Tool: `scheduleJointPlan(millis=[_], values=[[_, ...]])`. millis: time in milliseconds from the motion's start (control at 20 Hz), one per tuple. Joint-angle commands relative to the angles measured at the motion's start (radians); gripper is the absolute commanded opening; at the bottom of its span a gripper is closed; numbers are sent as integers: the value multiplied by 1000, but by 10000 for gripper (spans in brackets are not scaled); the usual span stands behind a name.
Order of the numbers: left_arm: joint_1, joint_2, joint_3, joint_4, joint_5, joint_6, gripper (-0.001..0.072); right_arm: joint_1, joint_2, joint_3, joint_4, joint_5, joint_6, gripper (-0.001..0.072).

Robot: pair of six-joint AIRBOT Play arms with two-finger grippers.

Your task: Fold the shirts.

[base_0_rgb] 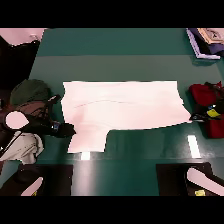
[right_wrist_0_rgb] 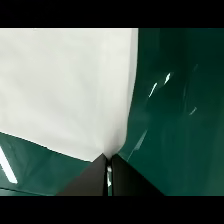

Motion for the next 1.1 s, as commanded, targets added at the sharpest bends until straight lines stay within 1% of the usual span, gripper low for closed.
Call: scheduleJointPlan(millis=[0,50,100,200,250,300,400,550,700,850,950,1050], values=[[-63,11,42,10,117,-5,24,18,51,1,-14,-30,2,10],[-63,11,69,51,156,-15,24,31,51,1,-13,-46,3,10],[-63,10,100,110,195,-43,23,43,51,1,-13,-62,7,10],[-62,8,140,243,272,-124,23,70,51,1,-13,-109,38,11],[-63,4,148,284,319,-160,23,82,51,1,-13,-136,54,10],[-63,1,149,303,370,-171,23,94,51,1,-5,-161,63,11],[-62,-18,150,307,448,-171,23,100,51,1,56,-209,63,10],[-38,-72,154,312,548,-216,23,100,51,1,153,-316,64,9],[16,-130,160,310,624,-224,23,100,51,1,197,-428,71,10],[45,-192,159,306,730,-222,23,100,41,1,198,-534,98,10],[45,-233,160,303,821,-223,24,100,-1,1,216,-561,99,10],[45,-283,160,296,895,-238,24,100,-62,1,274,-591,87,10]])
